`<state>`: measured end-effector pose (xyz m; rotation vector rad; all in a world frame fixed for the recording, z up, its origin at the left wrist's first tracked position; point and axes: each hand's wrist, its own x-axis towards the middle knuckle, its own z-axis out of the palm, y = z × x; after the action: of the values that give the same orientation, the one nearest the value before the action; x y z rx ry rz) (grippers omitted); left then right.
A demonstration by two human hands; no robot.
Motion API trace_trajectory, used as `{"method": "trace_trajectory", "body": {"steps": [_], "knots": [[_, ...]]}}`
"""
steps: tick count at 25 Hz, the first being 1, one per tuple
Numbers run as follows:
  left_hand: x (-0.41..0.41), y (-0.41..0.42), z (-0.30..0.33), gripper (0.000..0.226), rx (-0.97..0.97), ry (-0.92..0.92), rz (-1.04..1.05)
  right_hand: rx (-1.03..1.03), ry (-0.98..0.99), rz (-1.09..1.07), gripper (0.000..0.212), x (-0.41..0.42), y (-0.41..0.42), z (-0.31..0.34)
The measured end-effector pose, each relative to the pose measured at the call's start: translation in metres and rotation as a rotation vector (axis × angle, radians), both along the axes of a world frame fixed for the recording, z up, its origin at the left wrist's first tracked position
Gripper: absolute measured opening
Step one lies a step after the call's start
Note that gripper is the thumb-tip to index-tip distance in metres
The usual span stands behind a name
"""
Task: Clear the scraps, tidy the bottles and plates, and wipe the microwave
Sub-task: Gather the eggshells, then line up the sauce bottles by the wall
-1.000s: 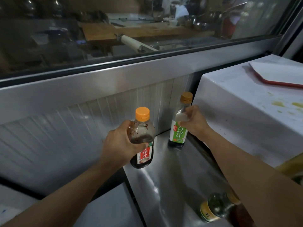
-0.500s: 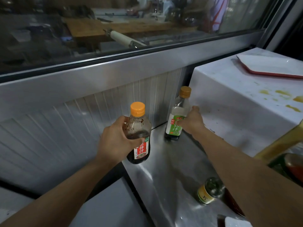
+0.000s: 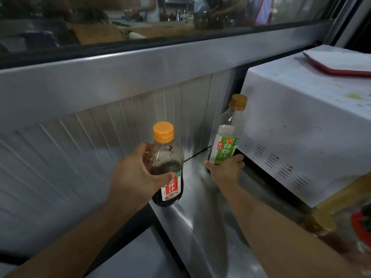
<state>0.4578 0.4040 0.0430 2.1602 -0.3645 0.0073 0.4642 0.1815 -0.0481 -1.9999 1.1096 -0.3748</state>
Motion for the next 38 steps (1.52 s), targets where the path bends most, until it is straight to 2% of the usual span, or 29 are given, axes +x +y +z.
{"method": "trace_trajectory", "body": {"steps": [7,13,19,26,29,35,38], "knots": [[0.006,-0.005,-0.010,0.056,-0.027,0.012,-0.053,-0.025,-0.134,-0.043,0.061,0.020,-0.006,-0.013],[0.014,-0.016,-0.013,0.049,-0.036,-0.025,-0.044,-0.084,-0.084,-0.026,0.065,0.036,-0.018,-0.016],[0.018,-0.023,-0.014,0.050,-0.027,-0.029,-0.063,-0.037,-0.131,-0.042,0.057,0.043,-0.026,-0.015],[0.020,-0.031,-0.012,0.051,0.015,-0.042,-0.066,-0.036,-0.094,-0.023,0.062,0.048,-0.027,-0.006],[0.022,-0.035,-0.009,0.053,0.023,-0.031,-0.043,0.011,-0.106,-0.017,0.067,0.037,-0.024,0.003],[0.028,-0.063,-0.002,0.055,0.026,0.010,-0.026,-0.116,-0.027,0.053,0.069,-0.007,-0.009,0.025],[0.031,-0.085,-0.002,0.054,0.044,-0.006,-0.034,-0.084,-0.022,0.049,0.071,-0.026,-0.004,0.033]]}}
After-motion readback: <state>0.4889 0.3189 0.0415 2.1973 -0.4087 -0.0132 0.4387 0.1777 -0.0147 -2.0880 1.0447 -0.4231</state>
